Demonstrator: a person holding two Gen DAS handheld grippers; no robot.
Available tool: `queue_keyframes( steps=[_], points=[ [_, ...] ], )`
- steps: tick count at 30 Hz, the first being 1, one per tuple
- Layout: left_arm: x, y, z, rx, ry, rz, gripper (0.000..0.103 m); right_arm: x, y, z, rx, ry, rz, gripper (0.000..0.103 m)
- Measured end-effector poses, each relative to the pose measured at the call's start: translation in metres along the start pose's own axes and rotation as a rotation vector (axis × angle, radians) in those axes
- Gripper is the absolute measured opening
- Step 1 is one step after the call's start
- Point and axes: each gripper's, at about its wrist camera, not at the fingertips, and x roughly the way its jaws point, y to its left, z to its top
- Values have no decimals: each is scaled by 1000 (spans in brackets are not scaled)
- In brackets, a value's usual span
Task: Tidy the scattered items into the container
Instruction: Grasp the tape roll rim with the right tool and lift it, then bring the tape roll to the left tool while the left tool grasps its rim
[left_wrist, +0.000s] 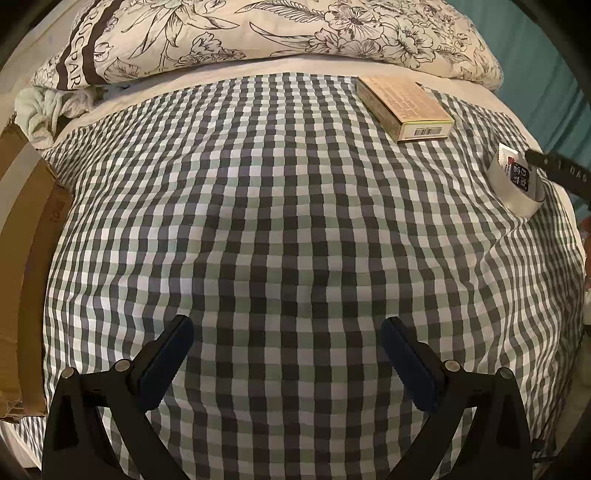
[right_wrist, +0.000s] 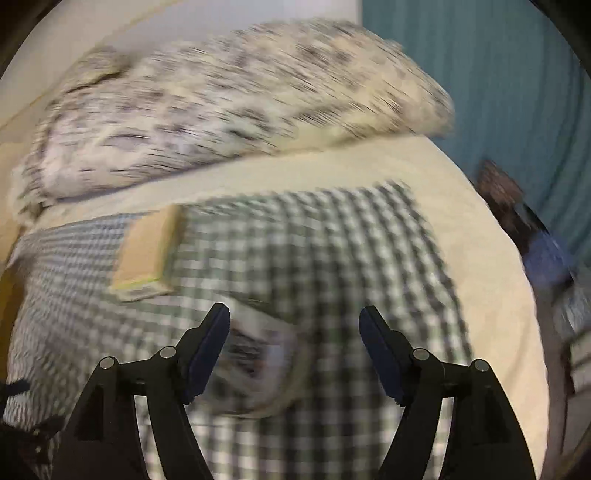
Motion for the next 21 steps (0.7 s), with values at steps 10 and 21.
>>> queue_keyframes(
  steps=[10,21],
  points=[
    [-4,3,0,-2,-3,-5,103,30,15,-12,27,110,133,56],
    [-10,21,-4,-51,-14,3,103,6,43,-34,14,-1,173,16]
  ],
)
